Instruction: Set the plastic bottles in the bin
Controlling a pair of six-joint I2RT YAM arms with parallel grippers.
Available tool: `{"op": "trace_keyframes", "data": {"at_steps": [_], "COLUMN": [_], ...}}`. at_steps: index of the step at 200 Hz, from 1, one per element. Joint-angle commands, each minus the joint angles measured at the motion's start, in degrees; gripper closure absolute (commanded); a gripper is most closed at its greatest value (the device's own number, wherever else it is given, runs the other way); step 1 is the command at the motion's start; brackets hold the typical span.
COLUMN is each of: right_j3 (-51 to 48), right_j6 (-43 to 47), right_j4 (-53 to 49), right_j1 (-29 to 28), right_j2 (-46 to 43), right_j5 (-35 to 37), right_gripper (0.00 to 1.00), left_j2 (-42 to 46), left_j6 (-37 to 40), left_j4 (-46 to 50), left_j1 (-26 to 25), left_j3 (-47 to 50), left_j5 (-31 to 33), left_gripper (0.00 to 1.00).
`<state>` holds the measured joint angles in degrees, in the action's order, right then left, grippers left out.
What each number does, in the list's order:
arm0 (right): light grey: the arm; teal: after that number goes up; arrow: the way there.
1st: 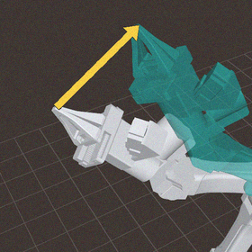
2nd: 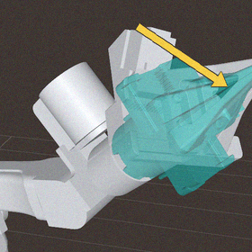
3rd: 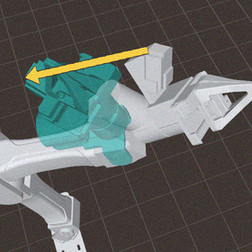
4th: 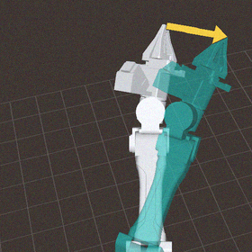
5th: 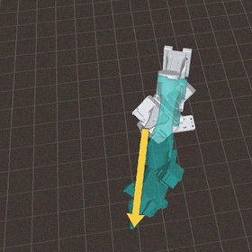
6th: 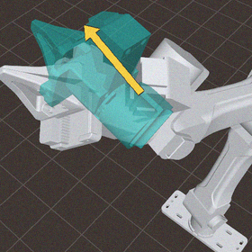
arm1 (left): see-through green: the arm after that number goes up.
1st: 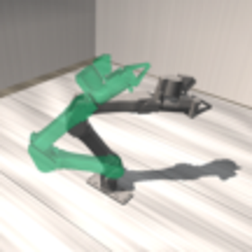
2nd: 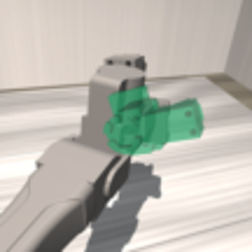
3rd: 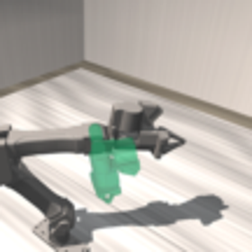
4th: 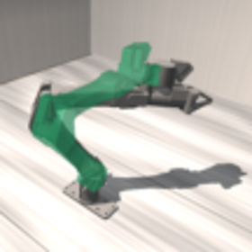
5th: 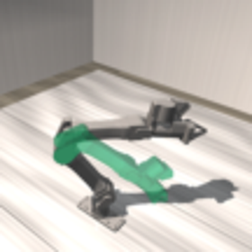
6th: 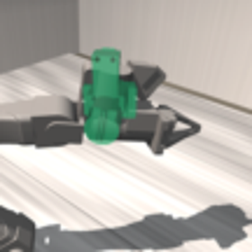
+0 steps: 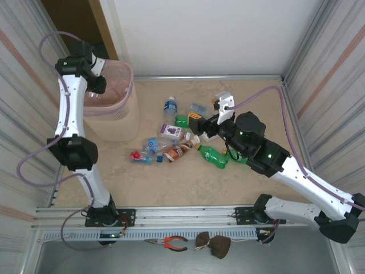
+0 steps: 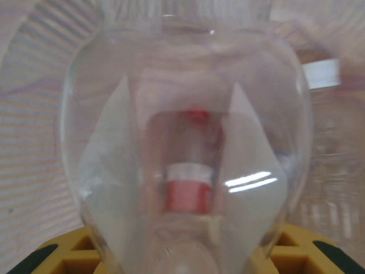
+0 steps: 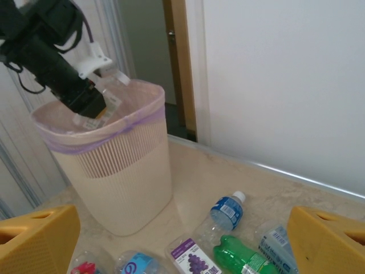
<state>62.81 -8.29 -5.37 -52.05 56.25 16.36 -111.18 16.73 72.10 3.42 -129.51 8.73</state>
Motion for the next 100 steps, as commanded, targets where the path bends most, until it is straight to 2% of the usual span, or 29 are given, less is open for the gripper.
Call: {"op": "trace_keyframes", "data": {"at_steps": [1,59,100], "right_j3": [1.1,-0.1,-1.1], "right_j6": [0.7,-0.9,-1.4], "right_j4": [-0.2,0.1,0.4], "right_j1": [1.1,2.7,3.3], "right_j2": [0.1,0.1,0.1], "right_j5": [-0.7,-2.0,-2.9], "right_gripper": [0.07,0.07,0.07], "left_j2": [-2.6,-11.3,-15.5], "left_j6": [2.2,0.6,-0.6], "left_j4": [5.7,9.7,10.0], "left_j1": [0.7,1.8,2.4], "left_j3": [-2.4,-3.1,0.1], "left_j5": [4.7,3.3,-1.9], "left_gripper": [0.64,0.61,0.60]}}
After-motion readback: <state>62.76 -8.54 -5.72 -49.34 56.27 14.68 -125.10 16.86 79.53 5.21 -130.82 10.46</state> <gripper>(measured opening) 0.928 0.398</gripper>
